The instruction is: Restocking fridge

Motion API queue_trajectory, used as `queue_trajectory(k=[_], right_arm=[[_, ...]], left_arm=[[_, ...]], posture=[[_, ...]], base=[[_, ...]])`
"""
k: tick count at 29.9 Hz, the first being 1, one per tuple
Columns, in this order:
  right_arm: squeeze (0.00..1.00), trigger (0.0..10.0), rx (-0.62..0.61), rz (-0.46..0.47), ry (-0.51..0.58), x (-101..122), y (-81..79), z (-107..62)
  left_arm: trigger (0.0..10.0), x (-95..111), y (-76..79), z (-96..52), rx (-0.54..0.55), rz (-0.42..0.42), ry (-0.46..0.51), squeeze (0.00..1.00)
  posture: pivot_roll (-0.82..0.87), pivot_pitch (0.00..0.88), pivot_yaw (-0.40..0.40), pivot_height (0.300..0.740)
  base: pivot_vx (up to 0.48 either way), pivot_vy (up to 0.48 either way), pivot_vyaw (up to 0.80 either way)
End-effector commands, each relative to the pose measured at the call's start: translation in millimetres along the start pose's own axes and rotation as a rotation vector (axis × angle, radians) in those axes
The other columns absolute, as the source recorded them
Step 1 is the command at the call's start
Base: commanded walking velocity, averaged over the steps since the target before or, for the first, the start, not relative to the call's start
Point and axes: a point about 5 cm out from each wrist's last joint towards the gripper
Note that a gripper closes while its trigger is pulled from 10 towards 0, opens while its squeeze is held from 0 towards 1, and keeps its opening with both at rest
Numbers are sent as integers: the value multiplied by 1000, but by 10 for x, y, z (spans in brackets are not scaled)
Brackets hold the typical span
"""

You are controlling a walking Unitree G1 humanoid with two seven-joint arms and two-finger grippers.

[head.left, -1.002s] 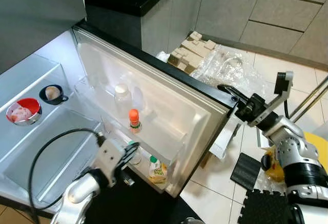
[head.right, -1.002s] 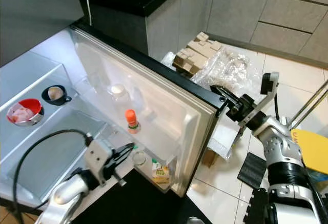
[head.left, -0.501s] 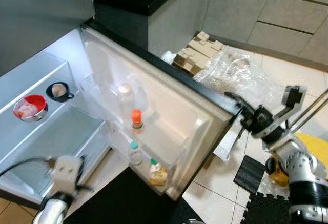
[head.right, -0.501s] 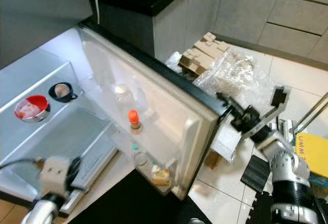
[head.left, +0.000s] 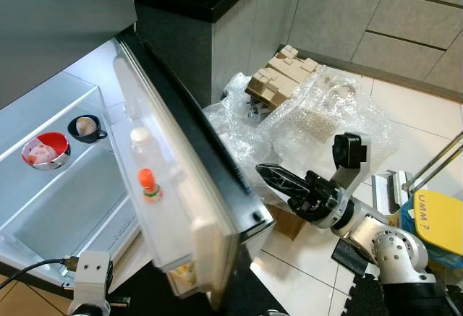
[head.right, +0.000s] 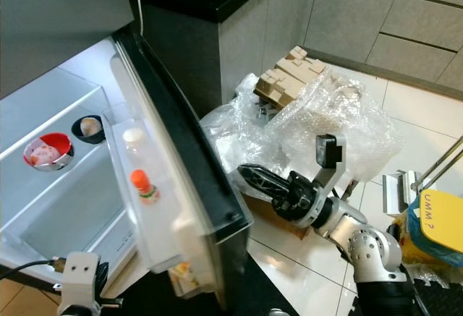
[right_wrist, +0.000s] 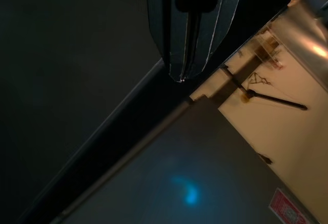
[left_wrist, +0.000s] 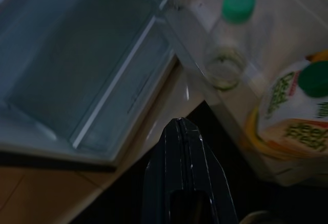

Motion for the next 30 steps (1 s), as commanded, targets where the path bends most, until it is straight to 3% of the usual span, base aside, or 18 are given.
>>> queue_trajectory(k=[1,3,4,5,8,9,12,13,15,17,19,22,24,30], right_arm=[[0,10000,-154,-14,-28,-83,158,-96],[0,10000,-555,-60,-72,-199,602,-359],[0,10000,-720,-95,-115,-267,746,-525],[0,10000,-720,-95,-115,-267,746,-525],[0,10000,-1031,-188,-249,-435,907,-959],[0,10000,-1031,-188,-249,-435,907,-959],[0,10000,-1309,-188,-258,-620,912,-1384],[0,10000,-1309,-188,-258,-620,912,-1384],[0,10000,-1422,-136,-265,-804,872,-1579],[0,10000,-1504,-117,-328,-1003,820,-1726],[0,10000,-1523,-118,-356,-1071,799,-1767],[0,10000,-1592,-91,-480,-1398,654,-1912],[0,10000,-1604,-99,-526,-1528,597,-1932],[0,10000,-1632,-23,-469,-1683,538,-1911]], left_arm=[[10000,-107,50,-47,9,-24,-35,0],[10000,-147,67,-48,10,-36,-56,0],[10000,-174,76,-50,11,-42,-71,0],[10000,-174,76,-50,11,-42,-71,0],[10000,-247,82,-65,27,-72,-109,0],[10000,-247,82,-65,27,-72,-109,0],[10000,-398,38,-141,76,-116,-187,0],[10000,-398,38,-141,76,-116,-187,0],[10000,-472,36,-193,84,-117,-219,0],[10000,-525,52,-226,82,-118,-244,0],[10000,-537,59,-232,80,-120,-250,0],[10000,-563,91,-235,61,-131,-269,0],[10000,-569,108,-230,44,-137,-274,0],[10000,-577,132,-214,23,-141,-283,0]], posture=[[-143,148,1,740],[-141,149,0,740],[-139,147,0,740],[-139,147,0,740],[-136,145,-1,740],[-136,145,-1,740],[-134,143,3,740],[-134,143,3,740],[-133,140,3,740],[-130,139,1,740],[-130,139,1,740],[-124,140,1,740],[-121,140,3,740],[-123,142,13,740]], base=[[0,0,0],[0,0,0],[0,0,0],[0,0,0],[0,0,0],[0,0,0],[0,0,0],[0,0,0],[0,0,0],[0,0,0],[0,0,0],[0,0,0],[0,0,0],[0,0,0]])
Point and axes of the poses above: a point about 5 cm out from each wrist's last joint towards the gripper, its own z axis pointing out of the wrist towards the gripper, its own x axis along the axis of the wrist's last joint, y = z × x, and after that the axes turned 3 degrees about -z, right-handed
